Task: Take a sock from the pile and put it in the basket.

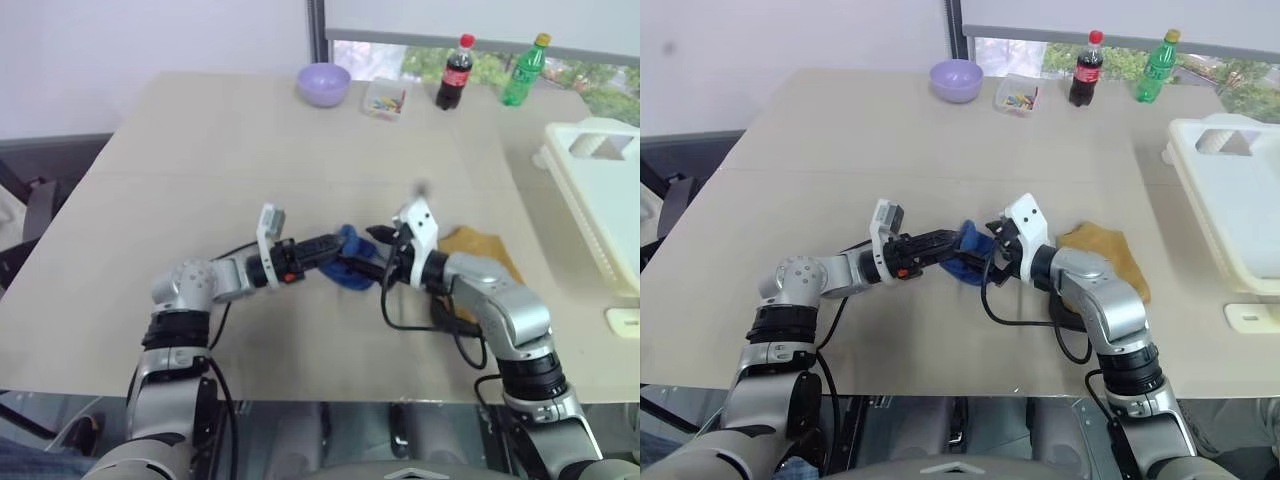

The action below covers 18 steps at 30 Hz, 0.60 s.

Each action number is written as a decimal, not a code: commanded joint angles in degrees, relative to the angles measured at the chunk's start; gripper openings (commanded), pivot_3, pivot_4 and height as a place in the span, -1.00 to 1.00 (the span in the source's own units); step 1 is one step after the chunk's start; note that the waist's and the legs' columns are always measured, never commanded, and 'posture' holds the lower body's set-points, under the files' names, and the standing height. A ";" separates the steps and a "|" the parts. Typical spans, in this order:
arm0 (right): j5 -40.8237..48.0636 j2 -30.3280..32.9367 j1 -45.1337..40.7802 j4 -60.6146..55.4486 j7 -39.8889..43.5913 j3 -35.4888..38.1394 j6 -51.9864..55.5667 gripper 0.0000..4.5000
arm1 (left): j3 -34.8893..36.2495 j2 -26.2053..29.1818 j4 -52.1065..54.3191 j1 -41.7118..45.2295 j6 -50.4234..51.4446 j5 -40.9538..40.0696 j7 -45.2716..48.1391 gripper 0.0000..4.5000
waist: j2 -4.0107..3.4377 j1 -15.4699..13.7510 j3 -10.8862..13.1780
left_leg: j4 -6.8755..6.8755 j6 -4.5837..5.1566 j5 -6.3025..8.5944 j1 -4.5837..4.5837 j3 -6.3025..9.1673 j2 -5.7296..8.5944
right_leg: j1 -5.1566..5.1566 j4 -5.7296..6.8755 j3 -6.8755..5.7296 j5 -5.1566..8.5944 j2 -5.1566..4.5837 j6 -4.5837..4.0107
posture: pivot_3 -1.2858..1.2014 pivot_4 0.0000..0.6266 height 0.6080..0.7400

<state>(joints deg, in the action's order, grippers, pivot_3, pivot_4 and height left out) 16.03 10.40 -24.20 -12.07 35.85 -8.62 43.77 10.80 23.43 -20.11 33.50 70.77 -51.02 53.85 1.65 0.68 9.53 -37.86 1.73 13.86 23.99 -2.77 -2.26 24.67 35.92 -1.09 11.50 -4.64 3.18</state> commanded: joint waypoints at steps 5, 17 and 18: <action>3.69 -0.50 0.02 1.28 -2.55 1.89 5.40 0.93 | 0.48 -0.02 0.74 0.22 -0.64 -0.11 0.87 1.00 | 0.00 0.12 0.01 | 0.00 0.00 0.00 0.00 0.02 -0.02 | 0.02 0.03 0.00 0.00 0.03 -0.01 | 0.03 -0.52 0.85; 14.22 -3.60 3.01 4.57 -4.46 5.65 18.64 -0.04 | 0.36 -0.83 1.39 -0.96 -1.55 -0.03 0.43 1.00 | 0.01 0.17 -0.01 | -0.04 0.01 0.00 -0.02 0.05 -0.03 | -0.02 0.08 0.01 0.00 0.04 -0.01 | 0.03 -0.52 0.85; 14.21 -4.03 2.77 5.48 -5.11 5.86 18.91 -0.30 | 0.38 -0.80 1.42 -1.08 -1.62 -0.02 0.46 1.00 | 0.01 0.24 -0.01 | -0.04 0.00 0.00 -0.03 0.05 -0.03 | -0.02 0.09 0.01 0.00 0.04 -0.01 | 0.03 -0.52 0.85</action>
<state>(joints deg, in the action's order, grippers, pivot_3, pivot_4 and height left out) 29.78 6.79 -21.79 -7.97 31.64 -1.99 61.02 10.84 22.87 -19.96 32.87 69.57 -50.79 53.97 1.66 0.92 9.52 -37.90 1.74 13.86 23.95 -2.73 -2.29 24.65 36.02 -1.06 11.50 -4.59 3.17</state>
